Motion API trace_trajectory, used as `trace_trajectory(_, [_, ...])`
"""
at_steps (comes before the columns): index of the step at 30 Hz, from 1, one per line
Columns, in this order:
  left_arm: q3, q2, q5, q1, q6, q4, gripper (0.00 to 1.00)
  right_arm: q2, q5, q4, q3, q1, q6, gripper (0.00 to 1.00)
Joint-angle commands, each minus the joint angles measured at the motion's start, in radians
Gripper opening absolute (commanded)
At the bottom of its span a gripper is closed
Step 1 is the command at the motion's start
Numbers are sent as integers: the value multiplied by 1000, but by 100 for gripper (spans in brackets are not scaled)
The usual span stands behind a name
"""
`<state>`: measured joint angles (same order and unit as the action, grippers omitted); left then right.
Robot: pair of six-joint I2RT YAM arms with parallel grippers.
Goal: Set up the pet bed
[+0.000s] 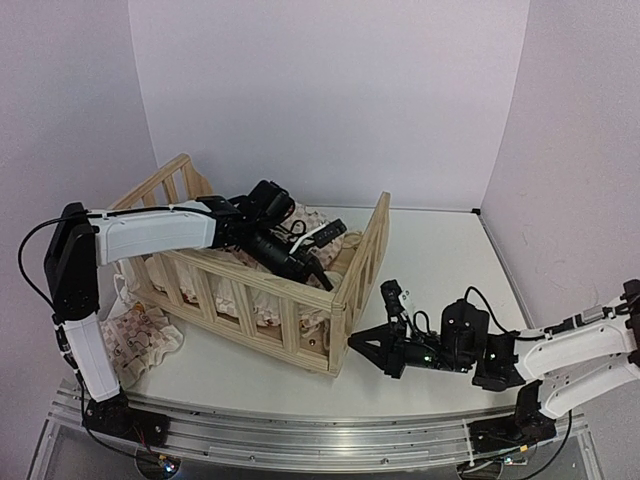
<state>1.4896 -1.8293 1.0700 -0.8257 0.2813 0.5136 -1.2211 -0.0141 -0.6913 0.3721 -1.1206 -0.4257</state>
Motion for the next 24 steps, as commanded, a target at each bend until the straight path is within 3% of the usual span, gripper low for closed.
trace_trajectory(1, [-37, 60, 12, -4, -85, -80, 0, -50, 89, -117, 29, -20, 24, 14])
trace_trajectory(9, [-62, 62, 15, -5, -159, -171, 0, -102, 121, -175, 12, -57, 49, 16])
trace_trajectory(24, [-68, 56, 11, -4, -161, -182, 0, -194, 168, -184, 77, -59, 129, 27])
